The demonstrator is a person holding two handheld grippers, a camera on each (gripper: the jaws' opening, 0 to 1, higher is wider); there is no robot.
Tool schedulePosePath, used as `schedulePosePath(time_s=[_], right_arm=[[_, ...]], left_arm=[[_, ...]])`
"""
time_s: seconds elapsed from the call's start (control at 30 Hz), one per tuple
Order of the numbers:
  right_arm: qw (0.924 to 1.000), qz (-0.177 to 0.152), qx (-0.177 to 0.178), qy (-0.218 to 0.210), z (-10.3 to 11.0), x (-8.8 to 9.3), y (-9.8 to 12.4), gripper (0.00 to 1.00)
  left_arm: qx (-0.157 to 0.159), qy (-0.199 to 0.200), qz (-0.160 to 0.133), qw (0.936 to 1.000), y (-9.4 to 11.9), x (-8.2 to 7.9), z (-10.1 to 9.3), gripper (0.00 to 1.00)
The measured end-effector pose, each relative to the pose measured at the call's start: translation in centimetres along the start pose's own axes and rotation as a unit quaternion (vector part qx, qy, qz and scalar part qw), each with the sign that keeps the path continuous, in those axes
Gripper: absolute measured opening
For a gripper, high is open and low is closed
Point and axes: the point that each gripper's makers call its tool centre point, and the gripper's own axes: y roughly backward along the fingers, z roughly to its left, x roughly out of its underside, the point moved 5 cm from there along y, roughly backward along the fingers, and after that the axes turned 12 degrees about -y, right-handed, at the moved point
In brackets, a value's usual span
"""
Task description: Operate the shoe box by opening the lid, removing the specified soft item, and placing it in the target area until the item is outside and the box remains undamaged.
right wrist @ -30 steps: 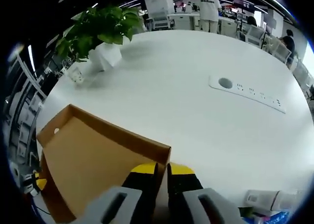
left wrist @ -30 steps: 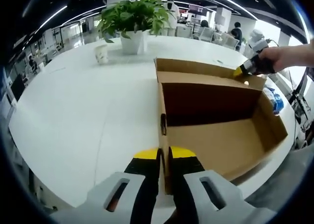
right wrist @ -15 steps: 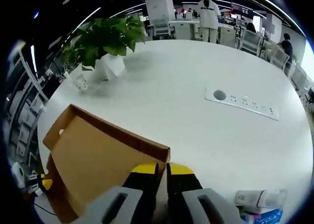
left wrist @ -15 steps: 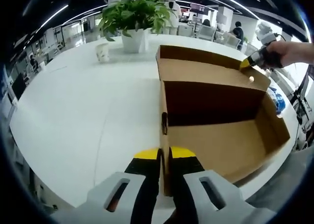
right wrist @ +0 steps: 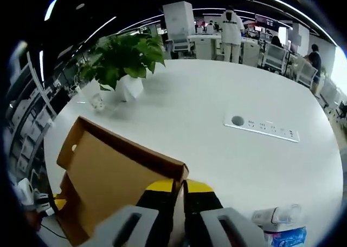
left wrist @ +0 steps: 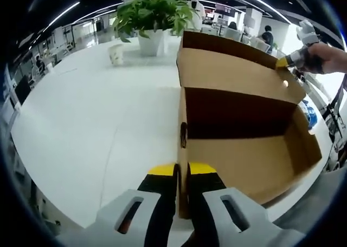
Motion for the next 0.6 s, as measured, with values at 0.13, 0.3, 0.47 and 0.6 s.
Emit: schedulePosePath(time_s=[0.13, 0.3, 0.47, 0.6], right_arm=[[0.9999, -0.016, -0.001, 0.006, 0.5, -0.1, 1.1, 0.0], [0.9992, -0.034, -0.006, 0.019, 0.9, 0.0, 2.5, 0.0], [0.9988, -0.041, -0.01, 0.024, 0.8, 0.5, 3.5, 0.0], [0.9985, -0.049, -0.009, 0.023, 0.7, 0.9, 4.3, 0.0]], left_arm=[[0.001, 0.015, 0.002, 0.9999, 0.0, 0.1, 0.0, 0.06], [-0.001, 0.016, 0.004, 0.9999, 0.0, 0.1, 0.0, 0.06], [-0.002, 0.022, 0.005, 0.9998, 0.1, 0.1, 0.0, 0.06], [-0.003, 0.023, 0.006, 0.9997, 0.1, 0.2, -0.1, 0.06]])
